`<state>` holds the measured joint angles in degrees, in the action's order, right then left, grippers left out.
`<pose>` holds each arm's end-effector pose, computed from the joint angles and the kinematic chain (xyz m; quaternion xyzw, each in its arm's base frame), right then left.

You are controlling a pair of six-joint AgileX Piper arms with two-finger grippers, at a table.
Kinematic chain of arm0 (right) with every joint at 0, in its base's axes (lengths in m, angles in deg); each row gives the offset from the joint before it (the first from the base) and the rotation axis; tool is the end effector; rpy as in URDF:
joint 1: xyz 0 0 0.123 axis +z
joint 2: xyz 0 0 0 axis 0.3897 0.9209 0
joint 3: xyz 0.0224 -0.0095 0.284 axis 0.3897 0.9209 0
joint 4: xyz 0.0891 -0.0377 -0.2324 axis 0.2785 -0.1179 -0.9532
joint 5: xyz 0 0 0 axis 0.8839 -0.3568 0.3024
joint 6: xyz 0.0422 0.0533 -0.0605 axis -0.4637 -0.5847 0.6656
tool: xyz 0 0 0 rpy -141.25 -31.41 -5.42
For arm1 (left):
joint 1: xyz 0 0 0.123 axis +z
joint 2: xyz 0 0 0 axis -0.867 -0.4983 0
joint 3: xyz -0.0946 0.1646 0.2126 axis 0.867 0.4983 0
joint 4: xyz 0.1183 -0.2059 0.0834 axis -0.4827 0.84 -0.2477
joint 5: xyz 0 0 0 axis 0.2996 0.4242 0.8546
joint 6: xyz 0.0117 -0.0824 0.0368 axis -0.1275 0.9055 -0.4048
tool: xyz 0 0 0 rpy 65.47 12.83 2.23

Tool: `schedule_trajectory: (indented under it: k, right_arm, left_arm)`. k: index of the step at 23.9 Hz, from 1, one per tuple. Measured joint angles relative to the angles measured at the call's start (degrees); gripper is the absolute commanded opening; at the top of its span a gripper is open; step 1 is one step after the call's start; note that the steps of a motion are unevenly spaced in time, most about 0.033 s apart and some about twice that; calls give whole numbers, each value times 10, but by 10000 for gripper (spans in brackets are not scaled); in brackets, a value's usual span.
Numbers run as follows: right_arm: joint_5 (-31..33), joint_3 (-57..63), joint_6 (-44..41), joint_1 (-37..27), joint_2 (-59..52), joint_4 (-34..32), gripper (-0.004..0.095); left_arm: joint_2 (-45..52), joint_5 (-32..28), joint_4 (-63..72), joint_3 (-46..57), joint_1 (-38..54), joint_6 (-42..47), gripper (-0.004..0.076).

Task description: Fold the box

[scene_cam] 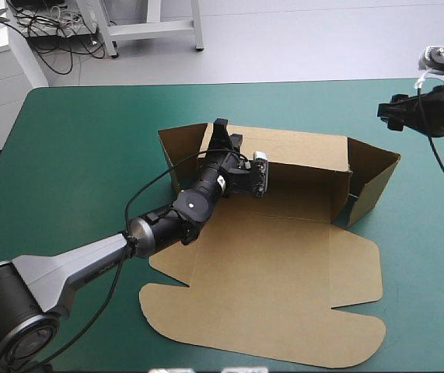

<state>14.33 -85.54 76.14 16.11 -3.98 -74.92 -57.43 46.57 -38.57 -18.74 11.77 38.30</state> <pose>0.3035 -0.0168 0.4427 0.0159 0.9107 0.0759 0.4056 0.2883 -0.2695 0.2859 0.6274 0.5113 0.2685 0.5223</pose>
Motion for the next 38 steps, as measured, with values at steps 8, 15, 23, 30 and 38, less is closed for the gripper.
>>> schedule_trajectory:
  k: [8, 15, 23, 30, 38]
  right_arm:
    - [0, -19, 3, 0, 131, -5, 714]
    - [61, -19, 32, 0, 156, -22, 714]
    - [23, 90, 76, 0, 97, 16, 714]
    - [-21, 161, 81, 0, 41, 17, 714]
    - [-25, 165, 82, 0, 32, 17, 714]
  left_arm:
    - [0, 1, 0, 0, 0, 0, -10]
    - [0, 1, 0, 0, 0, 0, -10]
    - [0, 12, 0, 1, 0, 0, -10]
    - [0, 14, 0, 2, 1, 10, -10]
    - [0, 16, 0, 2, 1, 111, -10]
